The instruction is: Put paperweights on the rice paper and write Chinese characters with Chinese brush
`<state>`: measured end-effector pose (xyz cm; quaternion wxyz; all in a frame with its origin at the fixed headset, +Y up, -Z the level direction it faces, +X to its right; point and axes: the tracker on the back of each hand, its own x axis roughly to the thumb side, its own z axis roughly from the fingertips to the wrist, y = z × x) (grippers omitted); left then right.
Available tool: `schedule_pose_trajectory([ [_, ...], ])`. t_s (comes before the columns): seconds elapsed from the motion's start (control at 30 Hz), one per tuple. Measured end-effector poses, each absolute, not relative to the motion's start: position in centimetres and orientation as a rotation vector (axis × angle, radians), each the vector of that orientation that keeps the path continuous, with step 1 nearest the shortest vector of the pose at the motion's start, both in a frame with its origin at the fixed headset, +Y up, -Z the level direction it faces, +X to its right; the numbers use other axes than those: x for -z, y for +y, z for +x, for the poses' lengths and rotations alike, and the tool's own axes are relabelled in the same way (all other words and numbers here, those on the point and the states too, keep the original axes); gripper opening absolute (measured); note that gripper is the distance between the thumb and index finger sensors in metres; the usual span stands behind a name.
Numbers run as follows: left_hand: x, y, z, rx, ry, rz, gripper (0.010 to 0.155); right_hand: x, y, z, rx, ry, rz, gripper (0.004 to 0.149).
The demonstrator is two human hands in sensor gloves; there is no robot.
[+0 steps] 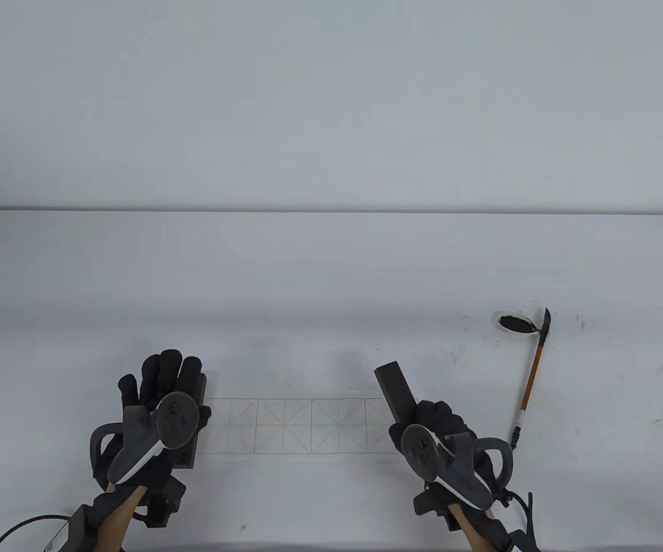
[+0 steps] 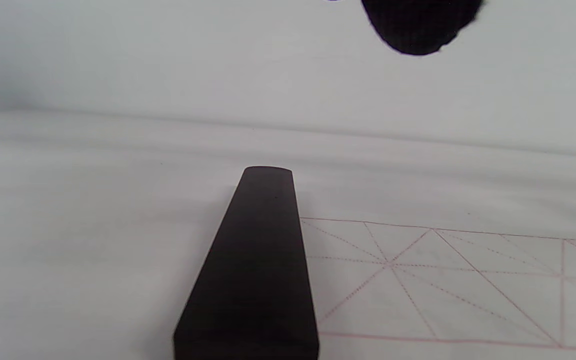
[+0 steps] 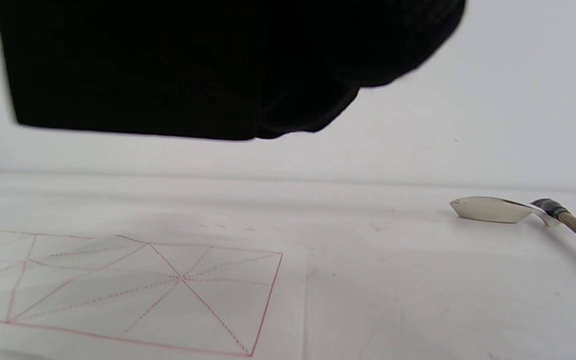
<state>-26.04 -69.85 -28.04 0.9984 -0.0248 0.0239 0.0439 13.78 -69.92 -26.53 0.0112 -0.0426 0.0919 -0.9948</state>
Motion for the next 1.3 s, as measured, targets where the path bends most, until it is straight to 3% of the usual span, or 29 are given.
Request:
schedule_pose_trajectory([
  [0.43,27.9,-69.7,-26.2,-0.107,0.042,-0.053,0.083,27.4,-73.0,12.8,2.982,0.029,-0.120,0.070],
  [0.93,27.9,-69.7,-26.1,-0.108,0.048,-0.080,0.083,27.7,-74.4,12.3,2.904,-0.079,-0.134,0.070],
  [1.3,28.0,-69.8,-26.2,-0.110,0.054,-0.101,0.083,28.0,-74.5,13.0,2.893,-0.225,0.054,0.070],
])
